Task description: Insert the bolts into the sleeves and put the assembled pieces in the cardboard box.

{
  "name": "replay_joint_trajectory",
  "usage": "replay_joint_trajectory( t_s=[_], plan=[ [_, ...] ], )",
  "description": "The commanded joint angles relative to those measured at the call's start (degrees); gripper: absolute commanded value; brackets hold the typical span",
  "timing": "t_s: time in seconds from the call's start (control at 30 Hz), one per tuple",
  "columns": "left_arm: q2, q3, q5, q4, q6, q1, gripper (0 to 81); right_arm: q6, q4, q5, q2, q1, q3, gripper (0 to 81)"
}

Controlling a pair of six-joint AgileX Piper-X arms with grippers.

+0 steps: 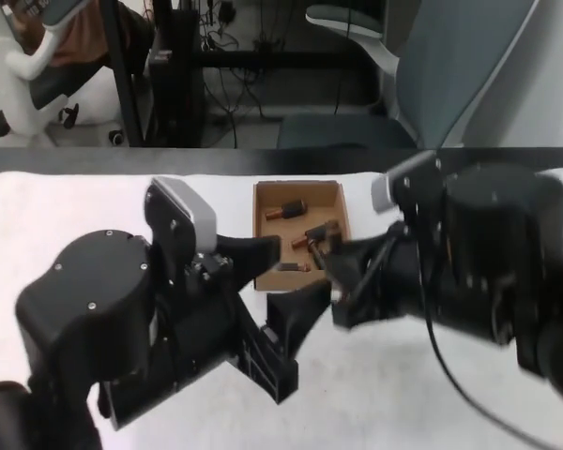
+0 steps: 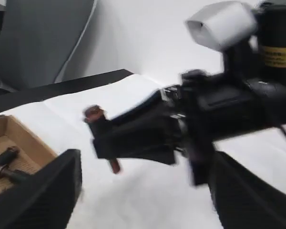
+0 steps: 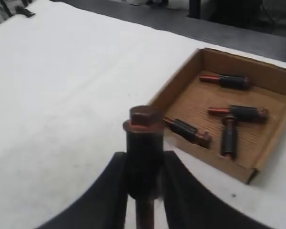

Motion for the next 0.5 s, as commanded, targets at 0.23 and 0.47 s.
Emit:
replay_joint_trajectory(
  t_s=[0.23,0.47],
  plan=[
    [-18.0,-0.2,-8.2,11.5,4.4,-0.6,18.1,-10.7,12.1,1.9,14.3,-7.2,-18.5,0.6],
    [-32.1,-0.2,-29.7,26.3,16.6,-0.6,1.7,-13.0,17.3,1.9,28.9,-7.2,-31.4,0.6]
  ],
)
